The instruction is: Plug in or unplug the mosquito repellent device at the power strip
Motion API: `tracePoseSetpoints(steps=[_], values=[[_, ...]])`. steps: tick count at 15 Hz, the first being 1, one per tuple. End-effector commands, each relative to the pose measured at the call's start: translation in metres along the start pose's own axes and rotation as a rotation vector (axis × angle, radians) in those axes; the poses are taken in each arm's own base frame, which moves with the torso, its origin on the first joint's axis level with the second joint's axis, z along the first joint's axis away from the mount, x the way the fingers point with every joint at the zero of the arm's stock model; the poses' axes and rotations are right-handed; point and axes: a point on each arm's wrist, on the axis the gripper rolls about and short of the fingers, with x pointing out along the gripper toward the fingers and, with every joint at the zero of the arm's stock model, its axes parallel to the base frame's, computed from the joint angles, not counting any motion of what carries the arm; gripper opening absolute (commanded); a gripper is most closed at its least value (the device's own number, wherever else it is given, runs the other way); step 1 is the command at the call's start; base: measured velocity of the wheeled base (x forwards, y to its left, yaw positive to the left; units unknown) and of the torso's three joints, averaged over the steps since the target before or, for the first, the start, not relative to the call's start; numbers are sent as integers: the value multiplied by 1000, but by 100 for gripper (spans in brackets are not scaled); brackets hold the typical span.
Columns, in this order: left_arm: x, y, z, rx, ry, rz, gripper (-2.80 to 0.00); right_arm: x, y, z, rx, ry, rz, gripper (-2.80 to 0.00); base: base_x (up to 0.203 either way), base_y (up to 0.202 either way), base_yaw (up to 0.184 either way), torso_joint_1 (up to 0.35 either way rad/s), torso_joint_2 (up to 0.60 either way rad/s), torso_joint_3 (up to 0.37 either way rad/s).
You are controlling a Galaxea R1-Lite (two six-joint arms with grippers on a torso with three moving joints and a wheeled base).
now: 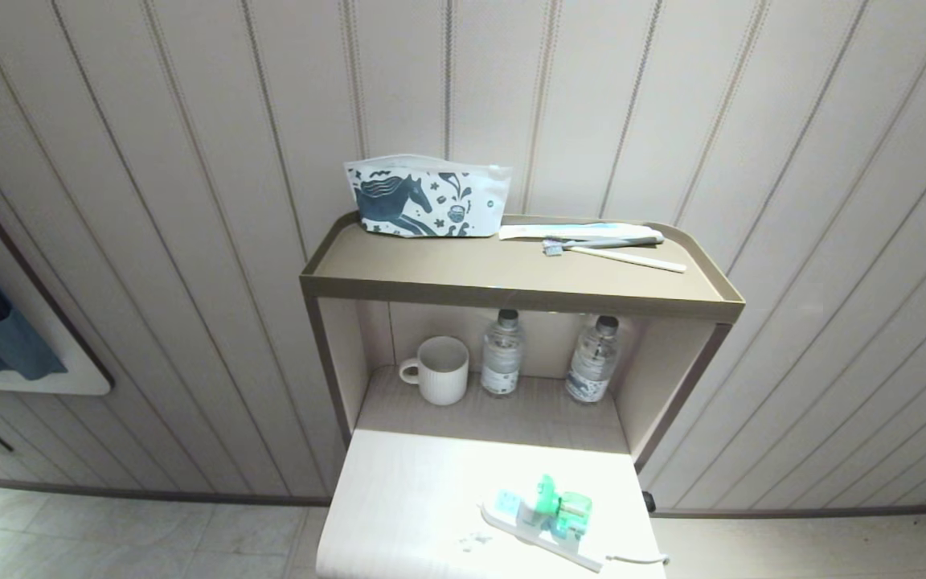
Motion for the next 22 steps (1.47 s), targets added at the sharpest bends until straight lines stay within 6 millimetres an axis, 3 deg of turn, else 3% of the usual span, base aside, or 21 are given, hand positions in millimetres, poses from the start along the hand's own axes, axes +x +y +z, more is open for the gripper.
tracePoseSetpoints(steps=[1, 3, 5, 8, 9, 13, 16, 20, 22], values=[[0, 0, 0, 0, 2, 0, -280, -18, -31, -20, 123, -67, -152, -280, 0, 0, 0, 0, 0, 0], [0, 0, 0, 1, 0, 0, -280, -24, -36, -40, 147, -86, -209, -280, 0, 0, 0, 0, 0, 0], [0, 0, 0, 0, 0, 0, -280, -19, -29, -59, 128, -62, -234, -280, 0, 0, 0, 0, 0, 0], [0, 0, 0, 1, 3, 0, -280, -22, -28, -70, 152, -38, -390, -280, 0, 0, 0, 0, 0, 0], [0, 0, 0, 1, 0, 0, -280, -24, -27, -71, 163, -53, -370, -280, 0, 0, 0, 0, 0, 0], [0, 0, 0, 1, 0, -1, -280, -37, -23, -80, 143, -278, 228, -280, 0, 0, 0, 0, 0, 0], [0, 0, 0, 0, 3, -1, -280, -39, -16, -85, 59, -329, 551, -280, 0, 0, 0, 0, 0, 0], [0, 0, 0, 1, 2, 0, -280, -37, -11, -99, 64, -190, 632, -280, 0, 0, 0, 0, 0, 0], [0, 0, 0, 0, 0, 0, -280, -37, -12, -96, 134, -217, 624, -280, 0, 0, 0, 0, 0, 0]])
